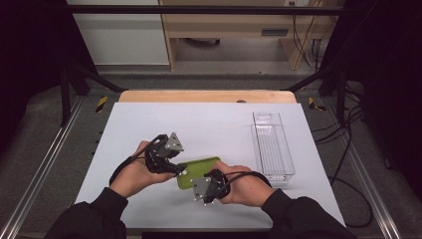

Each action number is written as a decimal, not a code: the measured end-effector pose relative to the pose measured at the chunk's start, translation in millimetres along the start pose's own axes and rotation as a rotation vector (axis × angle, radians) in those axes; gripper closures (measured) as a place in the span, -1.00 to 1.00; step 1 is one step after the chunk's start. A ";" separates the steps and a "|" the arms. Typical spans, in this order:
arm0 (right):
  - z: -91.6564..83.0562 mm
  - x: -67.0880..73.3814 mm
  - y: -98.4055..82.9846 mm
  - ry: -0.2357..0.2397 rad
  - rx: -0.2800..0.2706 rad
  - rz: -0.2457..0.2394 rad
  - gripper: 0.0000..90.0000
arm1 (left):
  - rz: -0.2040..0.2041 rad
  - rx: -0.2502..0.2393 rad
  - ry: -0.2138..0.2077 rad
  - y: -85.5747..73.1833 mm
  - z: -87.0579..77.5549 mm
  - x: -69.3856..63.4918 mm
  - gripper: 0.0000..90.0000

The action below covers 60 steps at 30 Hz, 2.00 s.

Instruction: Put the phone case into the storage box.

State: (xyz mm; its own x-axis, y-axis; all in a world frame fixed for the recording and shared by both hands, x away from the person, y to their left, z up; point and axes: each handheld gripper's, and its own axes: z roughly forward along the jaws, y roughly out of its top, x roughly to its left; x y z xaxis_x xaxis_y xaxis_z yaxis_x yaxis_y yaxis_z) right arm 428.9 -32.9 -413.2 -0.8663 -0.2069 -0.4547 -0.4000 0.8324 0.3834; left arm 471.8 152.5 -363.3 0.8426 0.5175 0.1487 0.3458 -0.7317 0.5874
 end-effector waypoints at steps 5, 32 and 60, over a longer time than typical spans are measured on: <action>0.3 -4.1 -3.6 -0.012 0.002 0.031 0.95 | -0.064 -0.103 0.048 -8.9 -11.8 7.9 -0.25; 6.3 -31.7 -24.5 -0.114 -0.001 0.143 0.95 | -0.360 -0.440 0.310 -87.1 -28.2 29.6 -0.88; -32.5 -83.4 -69.9 -0.439 -0.242 0.590 0.95 | -0.443 -0.573 0.439 -134.5 7.9 15.0 -0.89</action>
State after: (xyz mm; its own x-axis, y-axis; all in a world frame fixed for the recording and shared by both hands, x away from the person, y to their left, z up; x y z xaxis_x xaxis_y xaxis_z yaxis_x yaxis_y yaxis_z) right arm 519.3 -90.6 -375.9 -0.7784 0.5012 -0.3781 -0.0071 0.5951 0.8036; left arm 441.1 255.1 -446.3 0.4011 0.9154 0.0351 0.2436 -0.1436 0.9592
